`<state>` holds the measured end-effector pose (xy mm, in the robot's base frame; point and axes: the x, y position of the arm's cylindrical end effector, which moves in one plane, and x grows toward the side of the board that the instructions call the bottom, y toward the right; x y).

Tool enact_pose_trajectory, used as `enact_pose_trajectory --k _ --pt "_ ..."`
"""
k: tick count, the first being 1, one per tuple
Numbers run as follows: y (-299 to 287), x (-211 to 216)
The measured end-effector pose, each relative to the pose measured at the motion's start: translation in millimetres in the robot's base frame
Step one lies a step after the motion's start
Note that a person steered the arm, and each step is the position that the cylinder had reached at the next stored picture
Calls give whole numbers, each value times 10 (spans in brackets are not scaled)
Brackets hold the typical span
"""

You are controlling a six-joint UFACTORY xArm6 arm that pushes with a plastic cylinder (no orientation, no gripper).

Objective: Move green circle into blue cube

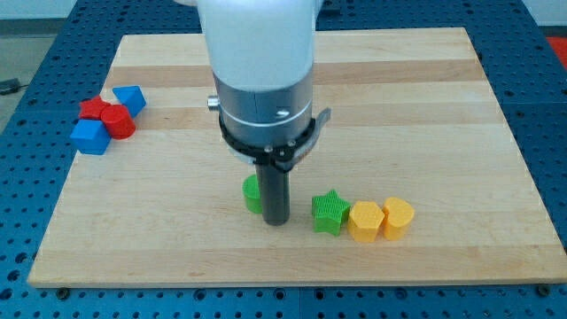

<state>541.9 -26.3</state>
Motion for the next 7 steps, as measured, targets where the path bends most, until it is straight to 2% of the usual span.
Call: enact_pose_trajectory --k 1,3,5,7 --pt "-12 -294" --pt "-570 -632" --pt "-1264 -663" --pt "-1712 -648"
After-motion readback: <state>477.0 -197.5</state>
